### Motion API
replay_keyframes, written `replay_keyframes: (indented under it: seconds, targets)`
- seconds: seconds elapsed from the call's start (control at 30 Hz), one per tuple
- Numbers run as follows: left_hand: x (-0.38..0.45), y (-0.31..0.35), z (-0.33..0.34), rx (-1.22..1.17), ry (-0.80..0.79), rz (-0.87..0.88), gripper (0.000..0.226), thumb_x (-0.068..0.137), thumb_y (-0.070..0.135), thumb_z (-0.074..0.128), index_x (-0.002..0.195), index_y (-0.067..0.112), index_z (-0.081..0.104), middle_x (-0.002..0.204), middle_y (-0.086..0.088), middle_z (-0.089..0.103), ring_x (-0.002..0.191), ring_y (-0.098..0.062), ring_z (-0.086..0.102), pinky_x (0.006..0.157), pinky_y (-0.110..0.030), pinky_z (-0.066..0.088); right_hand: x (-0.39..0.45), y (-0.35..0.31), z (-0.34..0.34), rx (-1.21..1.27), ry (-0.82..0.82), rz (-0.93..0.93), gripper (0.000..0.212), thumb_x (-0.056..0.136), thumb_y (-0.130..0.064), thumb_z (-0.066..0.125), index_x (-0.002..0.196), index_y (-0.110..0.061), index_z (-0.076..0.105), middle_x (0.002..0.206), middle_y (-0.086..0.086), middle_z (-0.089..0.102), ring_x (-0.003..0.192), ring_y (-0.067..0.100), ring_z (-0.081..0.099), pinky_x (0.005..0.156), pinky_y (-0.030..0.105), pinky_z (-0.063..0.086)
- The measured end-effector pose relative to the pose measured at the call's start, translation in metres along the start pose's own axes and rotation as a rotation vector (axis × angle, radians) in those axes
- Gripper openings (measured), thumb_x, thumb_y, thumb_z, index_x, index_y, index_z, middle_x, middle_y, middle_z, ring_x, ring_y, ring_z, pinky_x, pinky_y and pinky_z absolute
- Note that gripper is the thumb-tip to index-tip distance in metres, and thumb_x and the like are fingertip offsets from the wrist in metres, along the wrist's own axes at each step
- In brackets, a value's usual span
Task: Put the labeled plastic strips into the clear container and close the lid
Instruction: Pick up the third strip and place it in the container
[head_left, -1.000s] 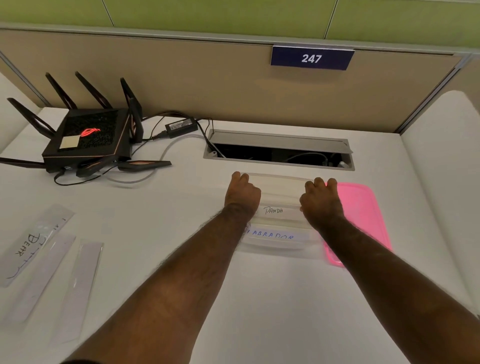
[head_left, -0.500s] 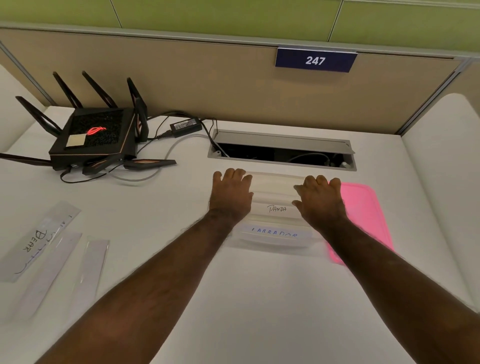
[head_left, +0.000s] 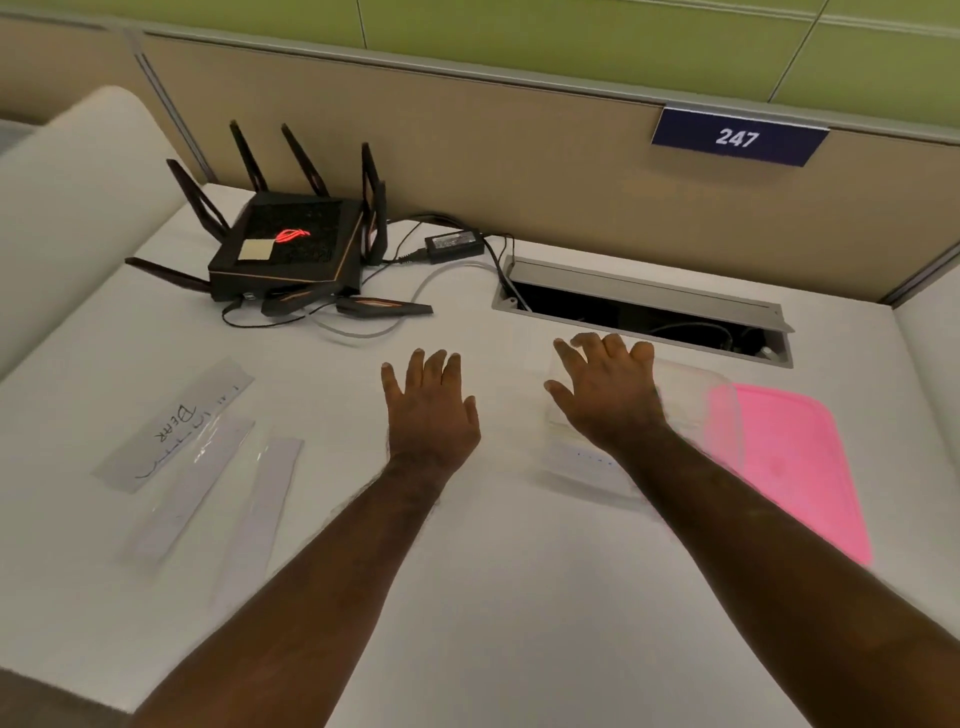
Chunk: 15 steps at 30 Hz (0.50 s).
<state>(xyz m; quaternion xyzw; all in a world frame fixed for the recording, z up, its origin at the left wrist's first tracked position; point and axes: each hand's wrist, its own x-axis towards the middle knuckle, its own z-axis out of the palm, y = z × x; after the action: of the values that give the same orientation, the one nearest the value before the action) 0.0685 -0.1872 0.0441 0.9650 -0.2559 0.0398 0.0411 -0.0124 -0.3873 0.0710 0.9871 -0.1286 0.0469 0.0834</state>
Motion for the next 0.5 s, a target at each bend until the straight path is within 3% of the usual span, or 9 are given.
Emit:
replay_keyframes:
  seconds: [0.27,0.4,0.5]
  targets:
    - [-0.055,-0.07,0.018,-0.002,-0.145,-0.232,0.071,0.092,0.05,0.037,0.149,0.009,0.026,0.159,-0.01,0.024,0.148,-0.03,0.015,0.115,-0.06,0.011,0.016,-0.094,0.003,0.13,-0.06,-0.187,0.062,0.097,-0.054,0.03,0.148,-0.021,0.033,0.157,0.005,0.033,0.145,0.026,0.026,0.113,0.06,0.01]
    - [-0.087,-0.098,0.021,0.026,-0.192,-0.32,0.078,0.092,0.052,0.036,0.152,0.006,0.017,0.16,-0.015,0.017,0.149,-0.033,0.01,0.116,-0.062,0.008,0.009,-0.153,0.015,0.219,-0.194,-0.284,0.066,0.097,-0.056,0.024,0.153,-0.022,0.018,0.163,0.003,0.015,0.15,0.025,0.006,0.113,0.058,-0.011]
    - [-0.113,-0.118,0.019,0.014,-0.162,-0.38,0.078,0.092,0.049,0.041,0.15,0.001,0.021,0.158,-0.02,0.02,0.147,-0.037,0.014,0.113,-0.065,0.012,-0.003,-0.196,0.021,0.248,-0.274,-0.413,0.069,0.097,-0.056,0.025,0.154,-0.021,0.009,0.164,0.003,0.005,0.15,0.025,-0.005,0.111,0.057,-0.018]
